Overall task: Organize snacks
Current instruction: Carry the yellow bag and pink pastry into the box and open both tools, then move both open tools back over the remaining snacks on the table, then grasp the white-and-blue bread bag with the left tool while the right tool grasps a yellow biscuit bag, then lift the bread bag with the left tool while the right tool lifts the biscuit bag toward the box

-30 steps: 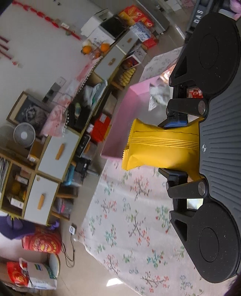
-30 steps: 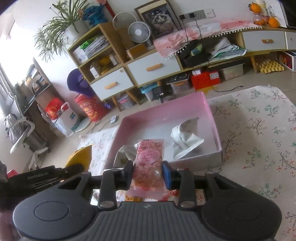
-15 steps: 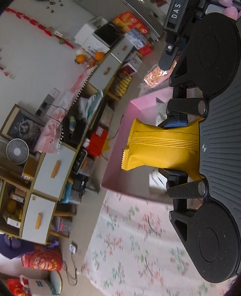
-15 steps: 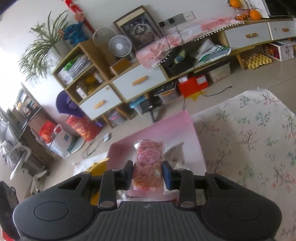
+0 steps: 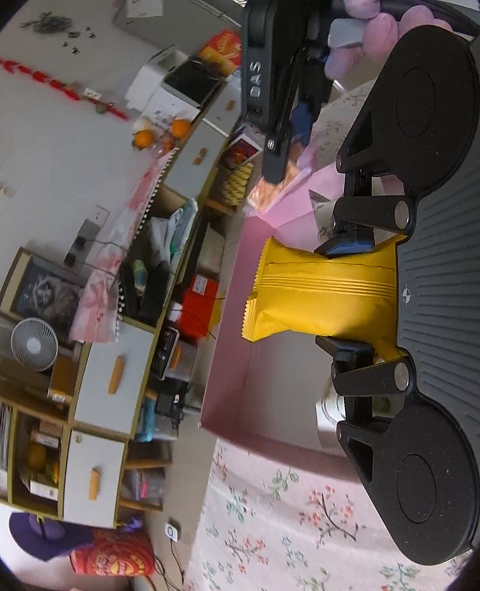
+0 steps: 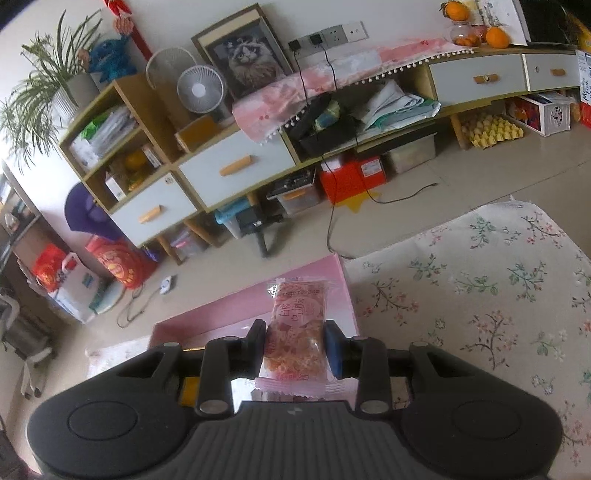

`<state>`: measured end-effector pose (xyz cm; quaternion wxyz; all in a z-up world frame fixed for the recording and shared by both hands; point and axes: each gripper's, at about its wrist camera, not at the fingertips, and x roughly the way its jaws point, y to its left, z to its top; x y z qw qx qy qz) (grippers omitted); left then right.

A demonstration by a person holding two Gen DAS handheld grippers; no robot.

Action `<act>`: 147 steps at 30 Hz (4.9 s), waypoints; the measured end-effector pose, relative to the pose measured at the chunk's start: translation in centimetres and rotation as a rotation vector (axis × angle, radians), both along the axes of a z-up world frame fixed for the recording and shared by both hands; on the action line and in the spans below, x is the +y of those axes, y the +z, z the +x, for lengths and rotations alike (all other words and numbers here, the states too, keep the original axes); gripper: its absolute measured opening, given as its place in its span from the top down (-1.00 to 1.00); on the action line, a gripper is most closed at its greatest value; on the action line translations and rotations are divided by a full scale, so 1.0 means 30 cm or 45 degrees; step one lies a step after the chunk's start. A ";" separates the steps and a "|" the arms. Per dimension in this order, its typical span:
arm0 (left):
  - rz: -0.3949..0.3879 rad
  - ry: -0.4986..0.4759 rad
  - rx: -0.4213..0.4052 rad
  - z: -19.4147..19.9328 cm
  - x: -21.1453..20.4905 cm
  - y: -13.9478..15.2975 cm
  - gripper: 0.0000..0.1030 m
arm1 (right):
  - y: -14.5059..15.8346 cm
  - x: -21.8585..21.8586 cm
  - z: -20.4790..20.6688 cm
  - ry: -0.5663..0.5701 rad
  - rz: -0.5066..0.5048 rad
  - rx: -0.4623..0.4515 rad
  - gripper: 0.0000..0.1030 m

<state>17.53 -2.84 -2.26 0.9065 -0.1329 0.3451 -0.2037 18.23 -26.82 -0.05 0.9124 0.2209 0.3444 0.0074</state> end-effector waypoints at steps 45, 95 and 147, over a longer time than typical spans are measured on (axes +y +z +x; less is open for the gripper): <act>0.258 -0.065 0.201 -0.261 0.022 0.109 -0.94 | 0.123 -0.013 -0.353 0.130 -0.033 0.014 -0.70; 0.417 -0.162 0.143 -0.508 0.114 -0.025 0.60 | -0.011 0.297 -0.637 0.861 -0.377 -0.155 0.21; 0.584 -0.287 0.111 -0.532 0.125 -0.060 -0.03 | -0.113 0.350 -0.534 0.722 -0.429 0.041 0.33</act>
